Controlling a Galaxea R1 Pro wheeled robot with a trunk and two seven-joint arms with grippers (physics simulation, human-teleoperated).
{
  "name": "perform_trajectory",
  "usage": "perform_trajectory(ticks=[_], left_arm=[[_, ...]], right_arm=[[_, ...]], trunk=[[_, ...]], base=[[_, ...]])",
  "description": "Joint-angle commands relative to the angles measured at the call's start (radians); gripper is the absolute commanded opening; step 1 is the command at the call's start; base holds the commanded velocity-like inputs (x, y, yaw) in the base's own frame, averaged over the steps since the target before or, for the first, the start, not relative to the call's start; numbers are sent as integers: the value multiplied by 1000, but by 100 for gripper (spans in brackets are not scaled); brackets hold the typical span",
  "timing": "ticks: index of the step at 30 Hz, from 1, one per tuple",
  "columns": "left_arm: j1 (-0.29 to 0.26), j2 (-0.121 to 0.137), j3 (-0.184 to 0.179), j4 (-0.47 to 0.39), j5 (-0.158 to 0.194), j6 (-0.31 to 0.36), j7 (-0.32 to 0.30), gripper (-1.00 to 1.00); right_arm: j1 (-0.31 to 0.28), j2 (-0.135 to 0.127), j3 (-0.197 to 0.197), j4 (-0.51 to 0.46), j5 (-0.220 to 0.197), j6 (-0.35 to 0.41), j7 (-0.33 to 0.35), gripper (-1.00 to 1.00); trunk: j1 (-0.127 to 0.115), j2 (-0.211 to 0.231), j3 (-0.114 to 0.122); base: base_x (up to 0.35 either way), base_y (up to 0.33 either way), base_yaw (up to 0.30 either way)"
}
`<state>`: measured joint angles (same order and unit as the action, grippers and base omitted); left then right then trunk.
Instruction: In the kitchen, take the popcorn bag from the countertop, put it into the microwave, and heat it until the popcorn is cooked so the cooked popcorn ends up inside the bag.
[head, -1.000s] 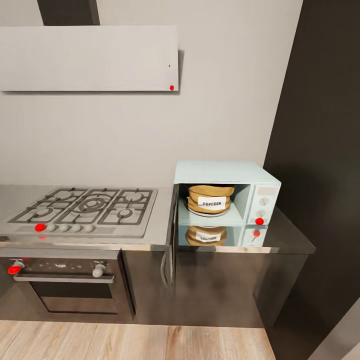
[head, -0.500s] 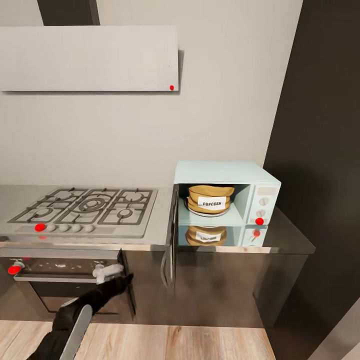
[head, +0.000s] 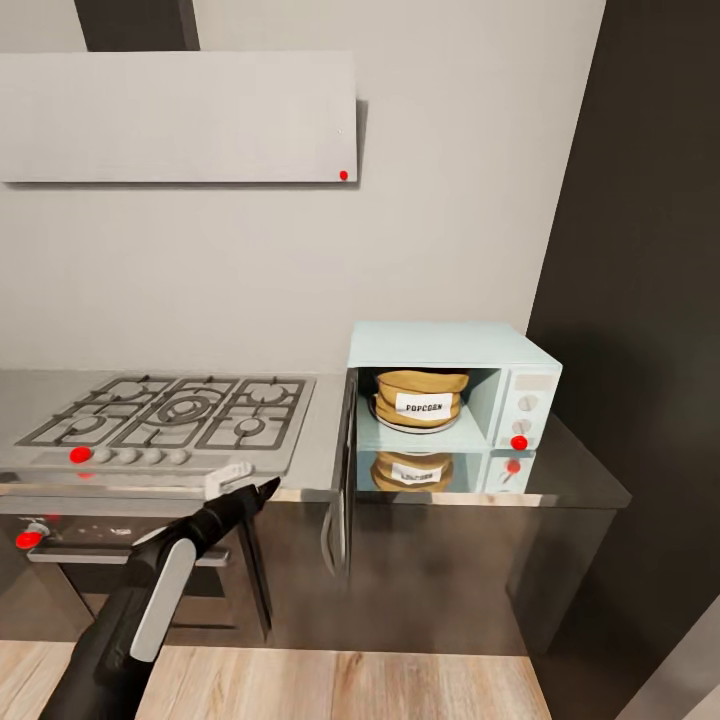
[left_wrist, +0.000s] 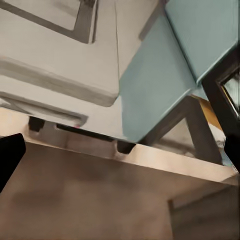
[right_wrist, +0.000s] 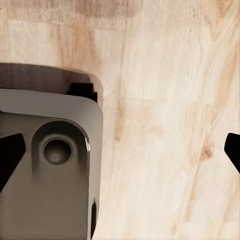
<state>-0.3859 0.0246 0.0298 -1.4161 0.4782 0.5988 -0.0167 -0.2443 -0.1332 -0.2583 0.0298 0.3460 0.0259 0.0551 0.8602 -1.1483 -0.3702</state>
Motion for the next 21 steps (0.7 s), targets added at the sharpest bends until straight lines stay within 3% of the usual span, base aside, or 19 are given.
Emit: perform_trajectory(ticks=[1,6,10,14,17,21], left_arm=[[-1,-1,-3,-2,3,5,-3,100],[-1,-2,-113,-5,3,-29,-5,100],[0,-10,-134,-8,3,-31,-5,100],[-1,-27,-238,-10,-2,-31,-2,100],[-1,-49,-253,-10,-4,-31,0,100],[-1,-53,-256,-10,-4,-31,1,100]], right_arm=[[-1,1,-9,2,8,1,3,100],[13,6,-15,5,-37,-38,3,100],[38,6,-16,5,-69,-55,3,100],[40,7,-16,5,-71,-57,3,100],[40,7,-16,5,-71,-57,3,100],[40,7,-16,5,-71,-58,3,100]], trunk=[[0,-1,-1],[0,-1,0],[0,-1,2],[0,-1,4],[0,-1,6],[0,-1,7]], base=[[0,0,0],[0,0,-101],[0,0,-229],[0,0,-240],[0,0,-241],[0,0,-241]])
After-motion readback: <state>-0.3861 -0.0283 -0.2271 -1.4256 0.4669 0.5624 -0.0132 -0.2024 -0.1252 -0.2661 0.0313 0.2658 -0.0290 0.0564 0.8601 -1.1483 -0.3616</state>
